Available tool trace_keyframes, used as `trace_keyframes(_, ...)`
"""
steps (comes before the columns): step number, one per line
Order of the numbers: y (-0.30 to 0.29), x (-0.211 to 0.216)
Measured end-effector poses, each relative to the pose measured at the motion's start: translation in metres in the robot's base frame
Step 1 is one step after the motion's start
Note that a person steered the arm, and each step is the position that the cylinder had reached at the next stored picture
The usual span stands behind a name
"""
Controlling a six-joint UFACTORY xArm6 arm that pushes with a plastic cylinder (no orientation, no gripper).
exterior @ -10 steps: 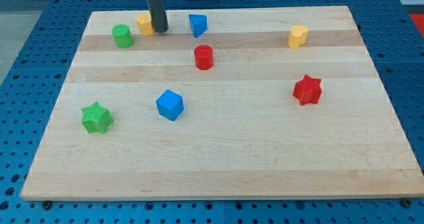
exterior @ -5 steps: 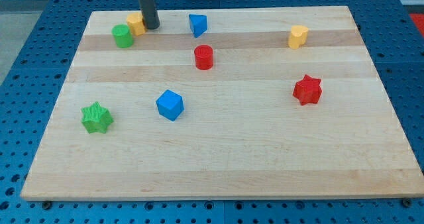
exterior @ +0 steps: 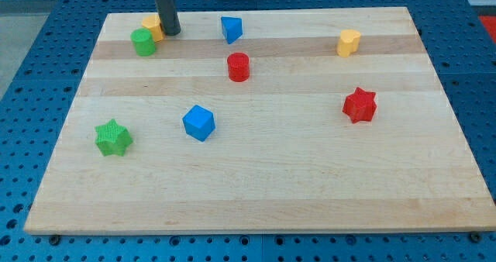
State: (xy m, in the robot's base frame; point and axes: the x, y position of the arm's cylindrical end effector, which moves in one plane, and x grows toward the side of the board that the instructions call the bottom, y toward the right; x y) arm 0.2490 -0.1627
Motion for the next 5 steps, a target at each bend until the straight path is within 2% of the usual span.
trace_keyframes(5,-0.018,0.008)
